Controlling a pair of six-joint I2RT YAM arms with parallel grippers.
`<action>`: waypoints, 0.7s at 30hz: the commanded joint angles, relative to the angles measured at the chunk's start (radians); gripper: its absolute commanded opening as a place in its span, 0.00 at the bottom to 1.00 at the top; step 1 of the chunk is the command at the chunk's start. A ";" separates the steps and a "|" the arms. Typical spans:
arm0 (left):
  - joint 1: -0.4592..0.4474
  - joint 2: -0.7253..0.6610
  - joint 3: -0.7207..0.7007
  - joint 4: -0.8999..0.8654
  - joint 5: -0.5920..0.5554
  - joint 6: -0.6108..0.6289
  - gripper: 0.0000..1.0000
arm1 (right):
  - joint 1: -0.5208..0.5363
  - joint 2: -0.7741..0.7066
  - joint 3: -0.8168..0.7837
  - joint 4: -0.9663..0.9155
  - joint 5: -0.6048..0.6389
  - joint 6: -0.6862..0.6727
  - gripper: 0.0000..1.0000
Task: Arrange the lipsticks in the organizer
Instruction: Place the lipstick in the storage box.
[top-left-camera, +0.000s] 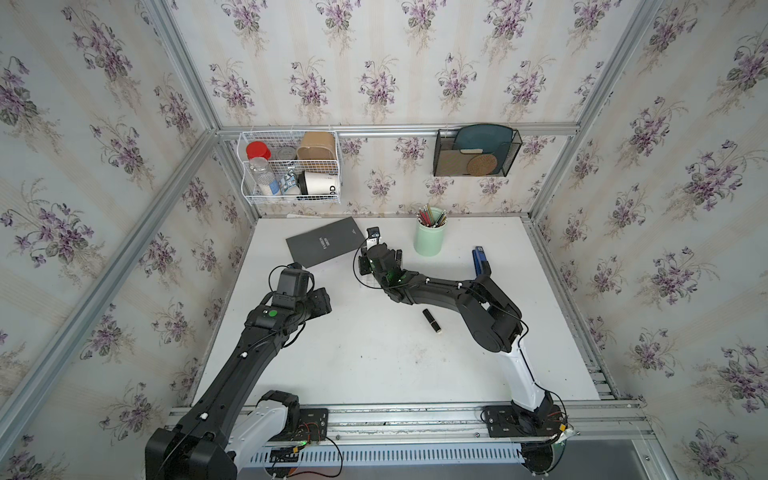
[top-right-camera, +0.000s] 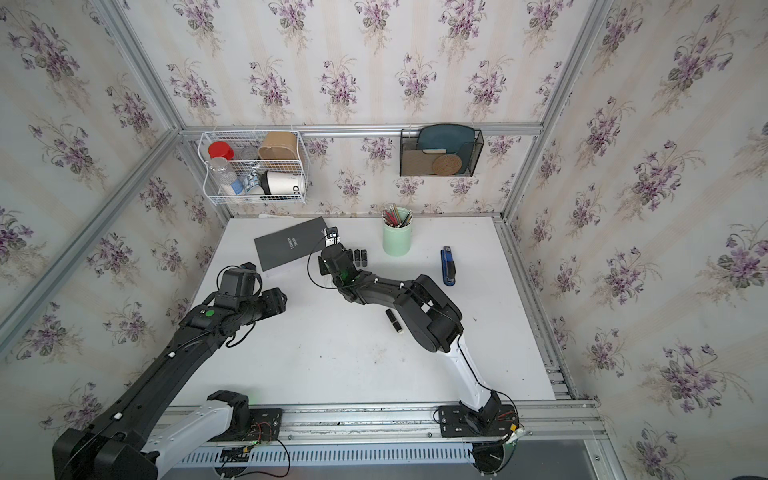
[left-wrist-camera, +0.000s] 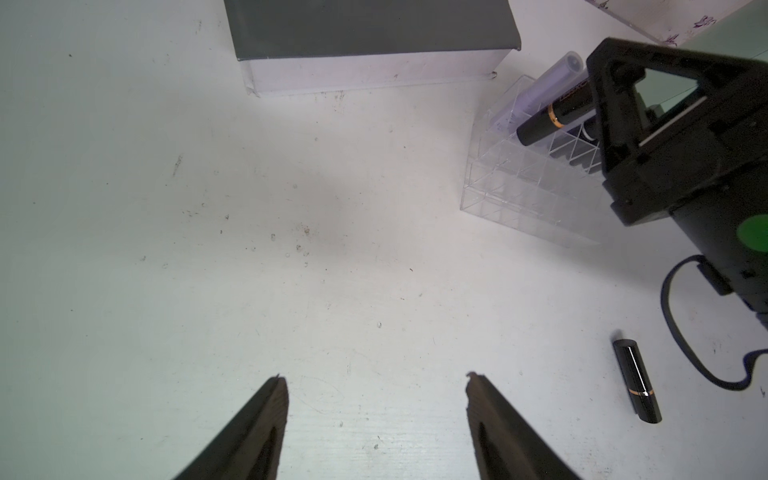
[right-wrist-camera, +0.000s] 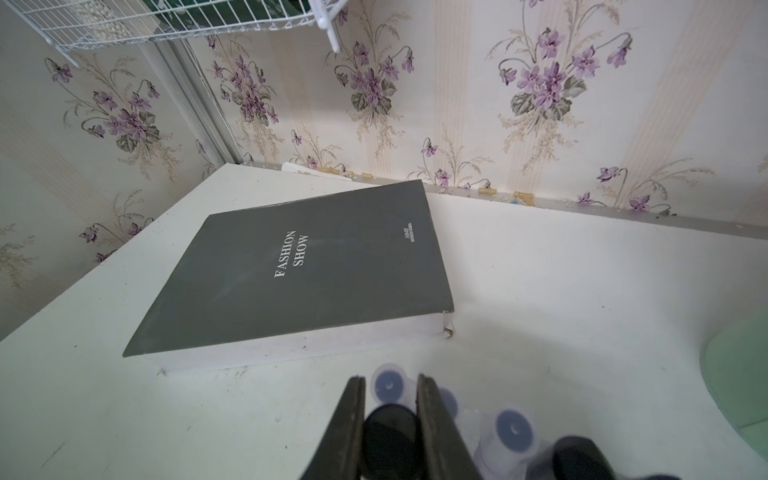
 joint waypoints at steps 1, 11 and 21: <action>0.002 0.000 -0.001 0.023 0.007 0.004 0.71 | -0.001 0.007 0.014 0.027 0.006 0.004 0.14; 0.001 0.002 0.004 0.020 0.003 0.011 0.71 | -0.001 0.026 0.004 0.027 0.012 0.018 0.14; 0.001 -0.003 0.006 0.013 0.005 0.008 0.71 | -0.001 0.039 -0.002 0.029 0.023 0.006 0.16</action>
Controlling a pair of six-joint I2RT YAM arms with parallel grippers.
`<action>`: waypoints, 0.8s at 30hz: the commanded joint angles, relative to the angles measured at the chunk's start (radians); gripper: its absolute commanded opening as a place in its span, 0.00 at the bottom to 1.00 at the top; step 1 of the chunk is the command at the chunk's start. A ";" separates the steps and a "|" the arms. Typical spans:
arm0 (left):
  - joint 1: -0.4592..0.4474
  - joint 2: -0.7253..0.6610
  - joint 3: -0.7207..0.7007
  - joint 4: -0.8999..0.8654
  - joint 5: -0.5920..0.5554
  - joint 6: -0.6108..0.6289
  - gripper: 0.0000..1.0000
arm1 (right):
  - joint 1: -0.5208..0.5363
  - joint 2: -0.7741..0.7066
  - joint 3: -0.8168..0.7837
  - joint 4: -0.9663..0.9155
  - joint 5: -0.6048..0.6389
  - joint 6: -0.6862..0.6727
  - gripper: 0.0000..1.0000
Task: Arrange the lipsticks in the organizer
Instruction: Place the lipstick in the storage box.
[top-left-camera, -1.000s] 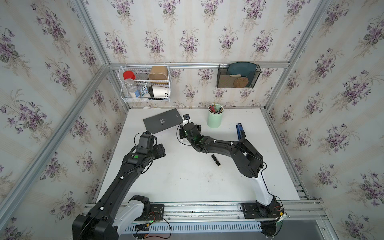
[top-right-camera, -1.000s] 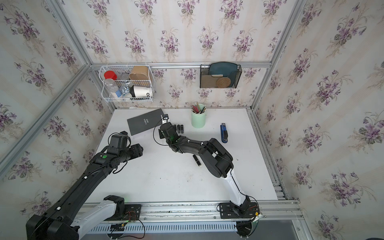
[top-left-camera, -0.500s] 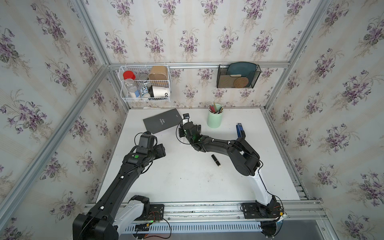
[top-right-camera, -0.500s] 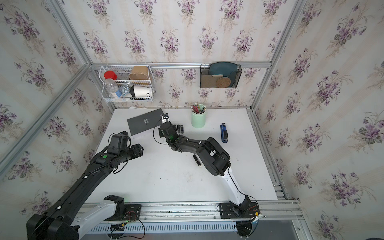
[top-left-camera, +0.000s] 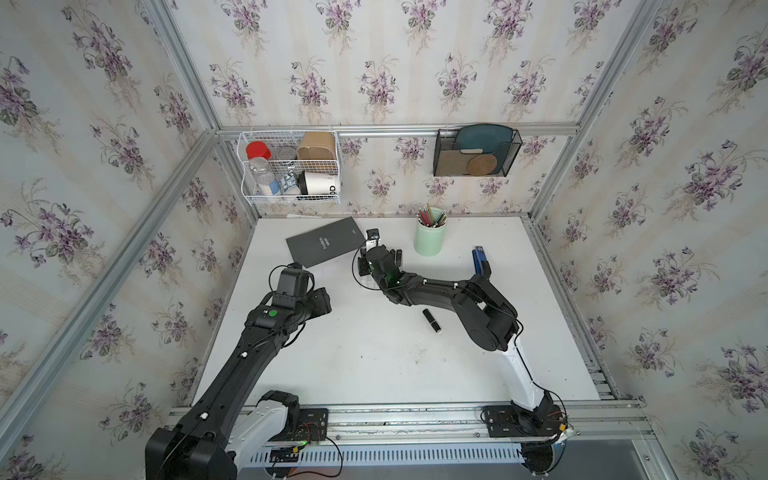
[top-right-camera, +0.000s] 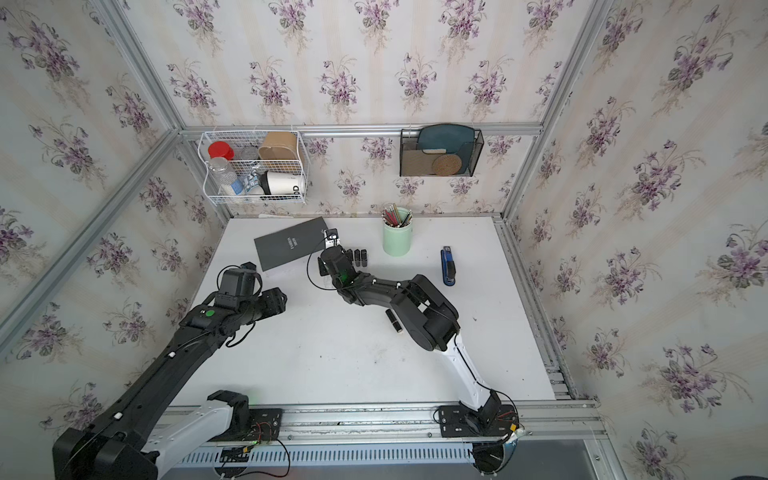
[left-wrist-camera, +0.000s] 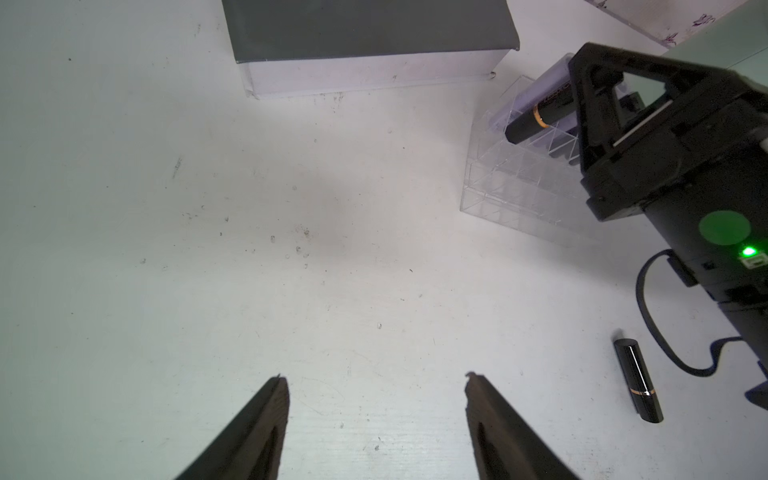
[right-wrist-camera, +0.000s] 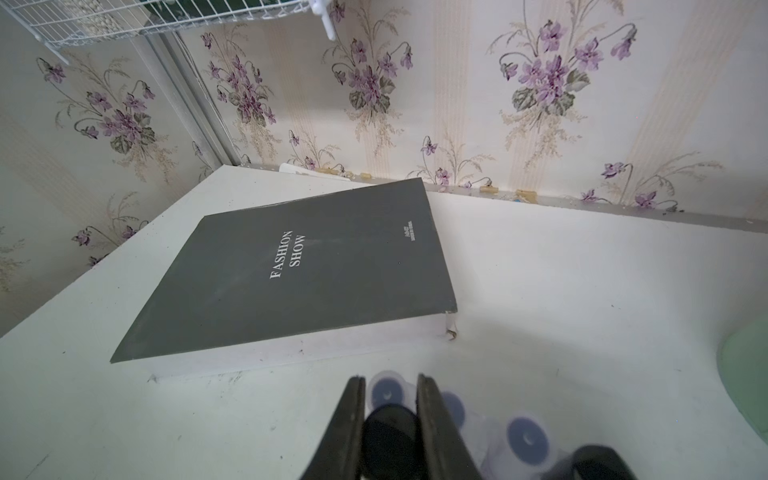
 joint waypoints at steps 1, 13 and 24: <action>0.001 -0.003 0.008 0.009 0.007 0.001 0.71 | 0.001 0.003 -0.006 -0.011 0.014 -0.001 0.18; 0.001 -0.013 0.022 -0.007 0.019 -0.018 0.69 | 0.002 -0.035 -0.022 -0.019 0.005 0.002 0.35; -0.001 -0.050 0.049 0.014 0.100 0.003 0.71 | 0.000 -0.269 -0.094 -0.173 -0.050 0.089 0.45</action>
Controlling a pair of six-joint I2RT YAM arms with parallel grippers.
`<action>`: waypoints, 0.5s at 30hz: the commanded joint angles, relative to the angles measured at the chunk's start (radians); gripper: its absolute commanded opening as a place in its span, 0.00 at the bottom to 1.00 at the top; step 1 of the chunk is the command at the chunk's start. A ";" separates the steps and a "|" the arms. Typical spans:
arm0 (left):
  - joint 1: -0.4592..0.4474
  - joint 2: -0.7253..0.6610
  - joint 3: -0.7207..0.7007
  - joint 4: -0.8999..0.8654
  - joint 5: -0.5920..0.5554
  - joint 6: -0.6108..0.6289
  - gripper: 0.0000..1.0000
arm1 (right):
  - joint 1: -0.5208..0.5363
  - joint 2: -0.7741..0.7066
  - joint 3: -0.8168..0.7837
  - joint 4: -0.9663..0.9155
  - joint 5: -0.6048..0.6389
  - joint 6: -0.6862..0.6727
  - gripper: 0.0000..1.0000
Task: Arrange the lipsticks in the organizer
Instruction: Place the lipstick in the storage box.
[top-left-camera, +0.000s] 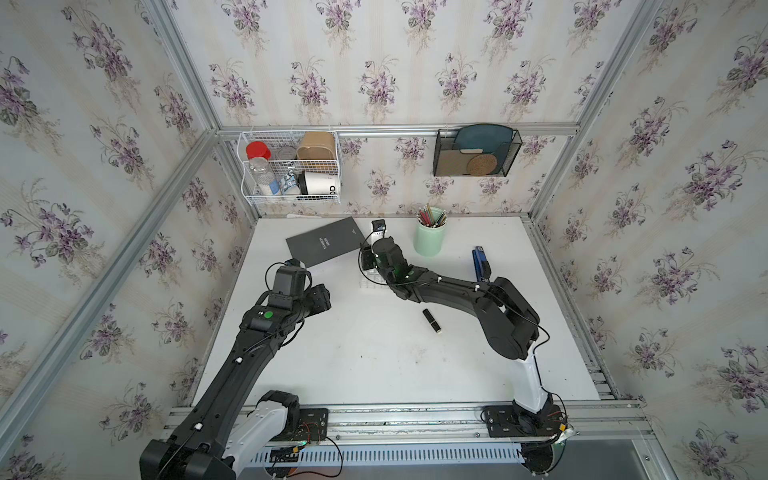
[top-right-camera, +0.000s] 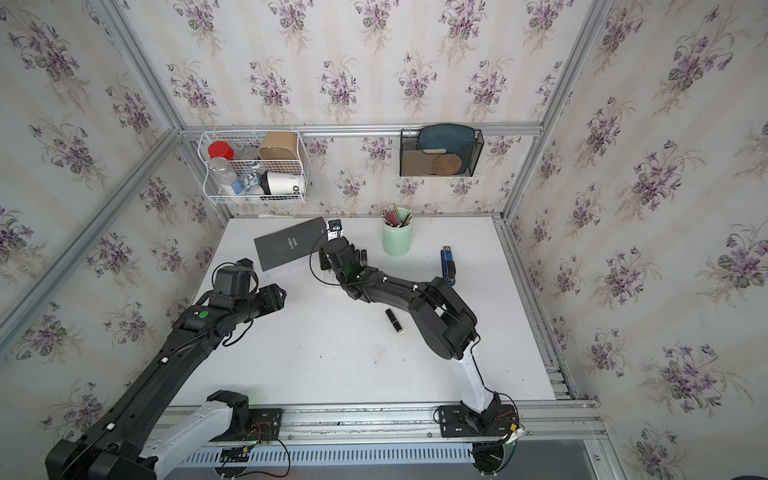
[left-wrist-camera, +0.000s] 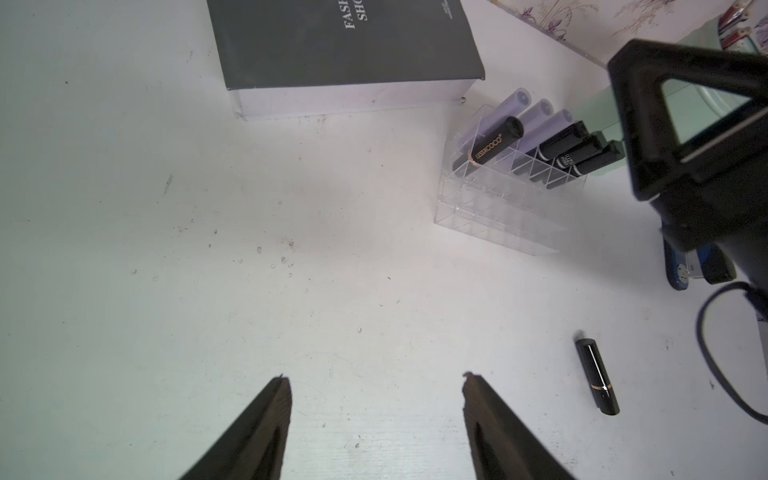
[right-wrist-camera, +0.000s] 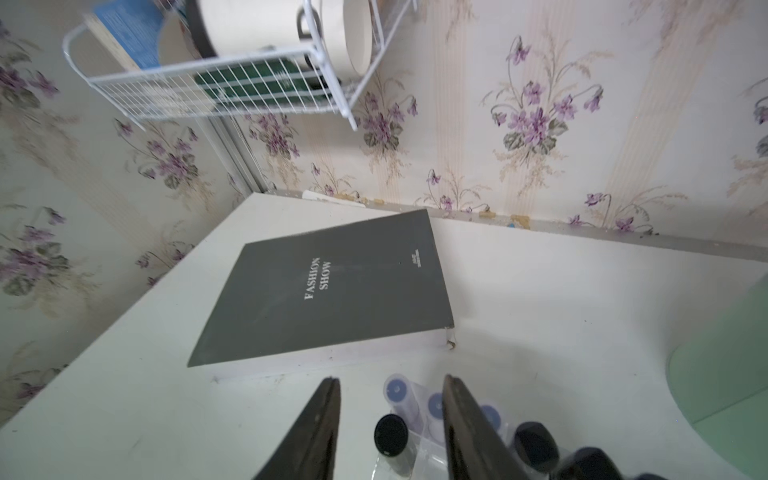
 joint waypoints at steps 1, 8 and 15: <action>-0.002 -0.021 -0.001 0.052 0.085 0.019 0.74 | -0.002 -0.094 -0.063 -0.077 -0.029 0.086 0.46; -0.124 -0.078 -0.048 0.154 0.044 0.010 0.80 | -0.064 -0.347 -0.341 -0.353 -0.177 0.275 0.49; -0.387 0.010 -0.071 0.261 -0.042 0.016 0.79 | -0.099 -0.513 -0.468 -0.749 -0.190 0.262 0.57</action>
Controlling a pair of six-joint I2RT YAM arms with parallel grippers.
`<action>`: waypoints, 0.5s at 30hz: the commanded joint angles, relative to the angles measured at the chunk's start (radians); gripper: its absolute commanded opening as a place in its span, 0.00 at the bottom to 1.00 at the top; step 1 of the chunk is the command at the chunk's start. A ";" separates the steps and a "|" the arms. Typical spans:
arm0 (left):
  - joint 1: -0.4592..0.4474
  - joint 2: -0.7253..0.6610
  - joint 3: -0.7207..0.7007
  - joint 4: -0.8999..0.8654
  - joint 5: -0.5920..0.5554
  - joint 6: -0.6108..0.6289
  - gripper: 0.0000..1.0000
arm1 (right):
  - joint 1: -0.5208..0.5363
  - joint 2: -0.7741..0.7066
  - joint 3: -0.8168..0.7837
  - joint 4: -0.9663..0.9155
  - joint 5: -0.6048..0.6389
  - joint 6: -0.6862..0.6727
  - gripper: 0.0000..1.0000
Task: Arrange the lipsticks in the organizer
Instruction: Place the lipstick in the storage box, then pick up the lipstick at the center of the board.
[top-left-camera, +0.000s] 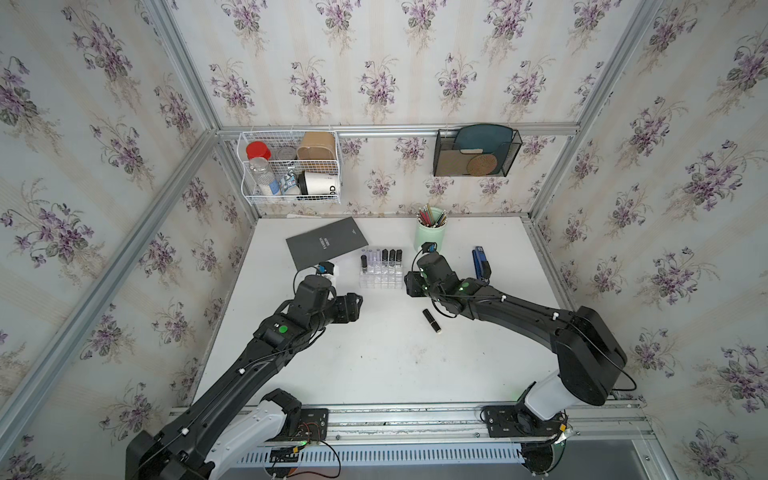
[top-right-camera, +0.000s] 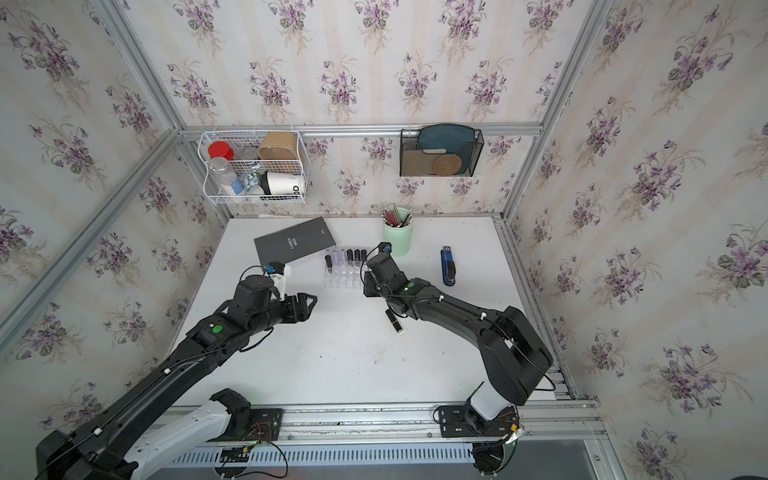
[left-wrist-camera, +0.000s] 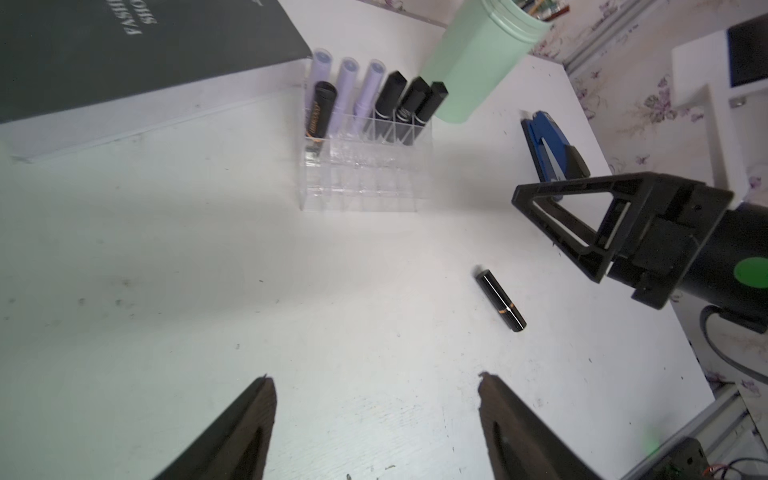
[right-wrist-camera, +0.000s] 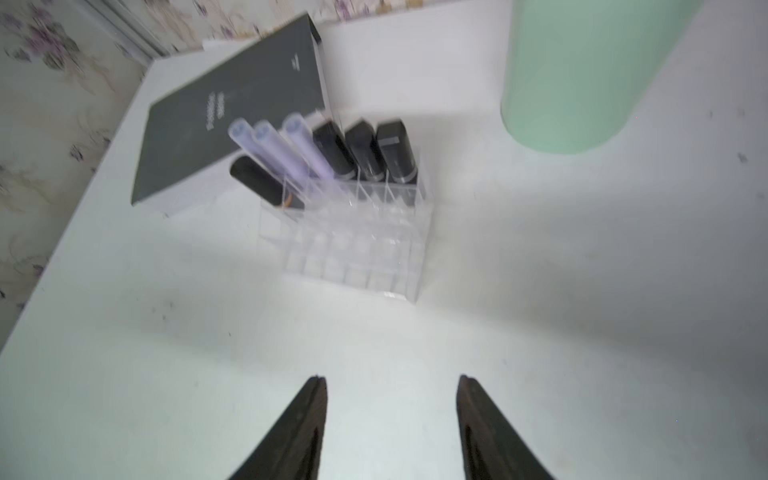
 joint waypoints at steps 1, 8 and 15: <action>-0.079 0.056 -0.002 0.094 -0.044 0.000 0.77 | -0.006 -0.035 -0.016 -0.281 -0.008 -0.005 0.58; -0.179 0.185 0.014 0.140 -0.006 -0.059 0.63 | -0.010 0.045 -0.001 -0.356 -0.007 -0.101 0.56; -0.196 0.159 -0.007 0.101 -0.033 -0.085 0.60 | -0.022 0.159 0.026 -0.318 -0.022 -0.141 0.50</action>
